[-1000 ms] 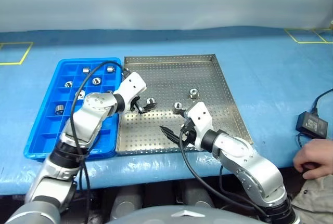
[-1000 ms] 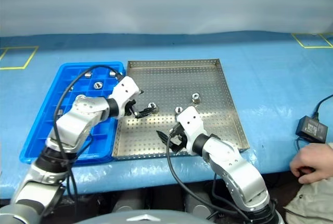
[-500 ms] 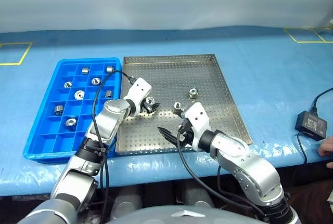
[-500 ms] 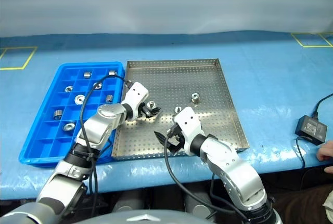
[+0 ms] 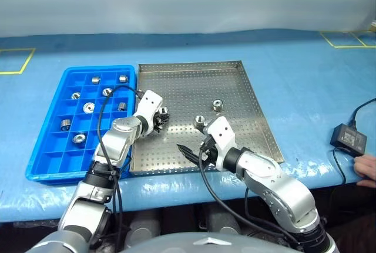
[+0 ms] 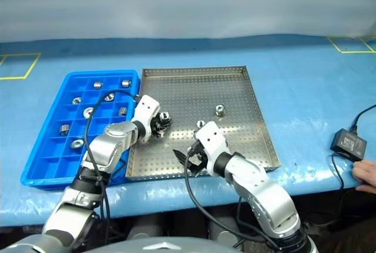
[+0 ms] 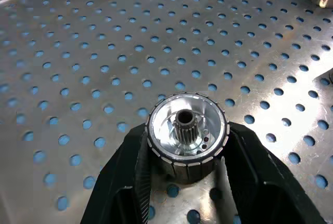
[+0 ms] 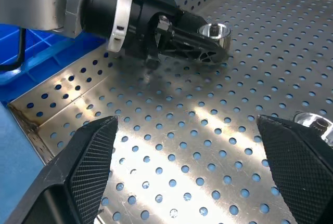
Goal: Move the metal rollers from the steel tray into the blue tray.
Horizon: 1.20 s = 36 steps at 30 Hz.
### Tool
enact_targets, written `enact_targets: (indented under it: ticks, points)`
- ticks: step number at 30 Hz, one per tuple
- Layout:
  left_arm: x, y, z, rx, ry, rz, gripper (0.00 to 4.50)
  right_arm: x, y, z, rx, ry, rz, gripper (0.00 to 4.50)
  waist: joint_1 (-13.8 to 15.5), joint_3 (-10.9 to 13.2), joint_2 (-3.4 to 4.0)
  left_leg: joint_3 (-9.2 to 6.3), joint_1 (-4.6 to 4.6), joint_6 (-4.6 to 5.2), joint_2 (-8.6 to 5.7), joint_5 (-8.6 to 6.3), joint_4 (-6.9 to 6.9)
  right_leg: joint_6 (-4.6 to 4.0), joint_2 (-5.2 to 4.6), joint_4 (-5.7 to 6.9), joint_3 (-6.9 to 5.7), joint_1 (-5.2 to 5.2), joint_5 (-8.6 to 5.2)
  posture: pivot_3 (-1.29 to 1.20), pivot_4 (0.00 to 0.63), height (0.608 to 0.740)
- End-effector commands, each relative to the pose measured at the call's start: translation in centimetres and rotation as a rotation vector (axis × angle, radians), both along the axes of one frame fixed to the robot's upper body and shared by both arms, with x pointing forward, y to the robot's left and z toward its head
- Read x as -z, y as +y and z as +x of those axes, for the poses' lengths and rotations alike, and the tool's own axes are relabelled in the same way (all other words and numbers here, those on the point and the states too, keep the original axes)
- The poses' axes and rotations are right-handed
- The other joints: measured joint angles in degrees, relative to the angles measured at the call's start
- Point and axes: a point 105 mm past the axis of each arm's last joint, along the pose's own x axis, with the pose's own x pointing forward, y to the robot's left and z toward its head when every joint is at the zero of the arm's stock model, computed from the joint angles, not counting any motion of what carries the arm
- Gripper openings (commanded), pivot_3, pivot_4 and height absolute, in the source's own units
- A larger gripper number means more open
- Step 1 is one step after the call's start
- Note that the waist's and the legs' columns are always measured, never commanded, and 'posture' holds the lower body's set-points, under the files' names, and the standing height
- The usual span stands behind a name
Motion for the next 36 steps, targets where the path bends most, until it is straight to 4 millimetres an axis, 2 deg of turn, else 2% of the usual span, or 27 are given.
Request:
enact_targets:
  ticks: [1,4,7,10,14,17,21,26,30,33,36]
  points:
    - [-6.7,2.4,-0.1,-0.161,-0.278,-0.069,1.72,-1.2,1.1,0.0,-0.058,-0.045,0.027,4.50,0.0,0.0,0.00,0.02,0.00,0.00,0.01,0.00,0.00,0.00,0.01,0.00,0.00,-0.02,0.00,0.04,0.150,0.740]
    - [-9.9,5.5,-1.7,-0.337,-0.428,-0.054,1.72,-1.7,2.2,0.1,-0.115,-0.062,0.036,4.50,0.2,0.0,-0.01,-0.02,0.00,-0.01,0.01,0.00,-0.01,0.00,-0.01,0.00,0.01,0.02,0.00,0.08,0.150,0.740]
    - [-11.1,9.0,-4.1,-0.541,-0.492,-0.011,1.72,-2.0,3.3,0.1,-0.186,-0.071,0.042,4.50,0.5,0.0,0.00,-0.04,0.04,-0.01,0.00,0.01,-0.05,-0.01,-0.03,0.00,0.01,0.04,0.00,0.13,0.150,0.740]
    - [-10.6,12.1,-6.7,-0.711,-0.488,0.053,1.72,-1.9,4.2,0.1,-0.253,-0.074,0.036,4.50,1.3,0.0,-0.02,-0.06,0.05,-0.02,-0.02,0.01,-0.05,-0.01,-0.04,-0.01,-0.02,0.05,0.00,0.18,0.150,0.740]
    - [-7.9,15.6,-10.7,-0.940,-0.380,0.163,1.72,-1.9,5.9,-0.2,-0.359,-0.075,0.042,4.50,3.0,0.0,-0.04,-0.10,0.08,-0.02,-0.02,0.01,-0.07,-0.02,-0.03,-0.02,-0.06,0.08,0.00,0.25,0.150,0.740]
    - [-6.3,16.4,-12.8,-1.040,-0.309,0.181,1.72,-2.4,7.4,-0.7,-0.456,-0.096,0.055,4.50,4.5,0.0,-0.08,-0.22,0.08,-0.04,-0.03,0.02,-0.04,-0.03,-0.06,-0.02,-0.17,0.13,-0.01,0.29,0.150,0.740]
    - [-5.0,16.4,-14.4,-1.099,-0.246,0.180,1.72,-2.9,9.0,-1.4,-0.548,-0.113,0.073,4.50,6.4,0.0,-0.10,-0.37,0.07,-0.04,-0.07,0.02,-0.02,-0.05,-0.10,-0.02,-0.31,0.19,-0.02,0.32,0.150,0.740]
    - [-3.3,16.3,-15.1,-1.138,-0.171,0.150,1.72,-2.9,9.8,-2.2,-0.602,-0.113,0.082,4.50,7.1,0.0,-0.09,-0.56,0.05,-0.06,-0.06,0.03,-0.05,-0.13,-0.10,-0.02,-0.48,0.23,-0.07,0.34,0.150,0.740]
    - [-2.1,16.5,-14.9,-1.142,-0.118,0.101,1.72,-2.7,9.8,-2.4,-0.601,-0.105,0.084,4.50,7.2,0.0,-0.09,-0.67,0.01,-0.06,-0.05,0.03,-0.08,-0.21,-0.09,-0.02,-0.59,0.21,-0.12,0.32,0.150,0.740]
    - [-2.0,16.5,-14.4,-1.121,-0.116,0.099,2.70,-2.5,9.4,-2.3,-0.579,-0.099,0.082,4.50,7.2,0.0,-0.08,-0.79,-0.03,-0.06,-0.04,0.03,-0.09,-0.31,-0.09,-0.01,-0.76,0.22,-0.17,0.29,0.150,0.740]
    - [-2.9,15.8,-13.2,-1.074,-0.163,0.058,3.66,-2.7,8.2,-1.6,-0.491,-0.098,0.093,4.50,7.1,0.0,-0.09,-0.86,-0.06,-0.06,-0.04,0.03,-0.10,-0.36,-0.10,-0.01,-0.86,0.22,-0.20,0.27,0.150,0.740]
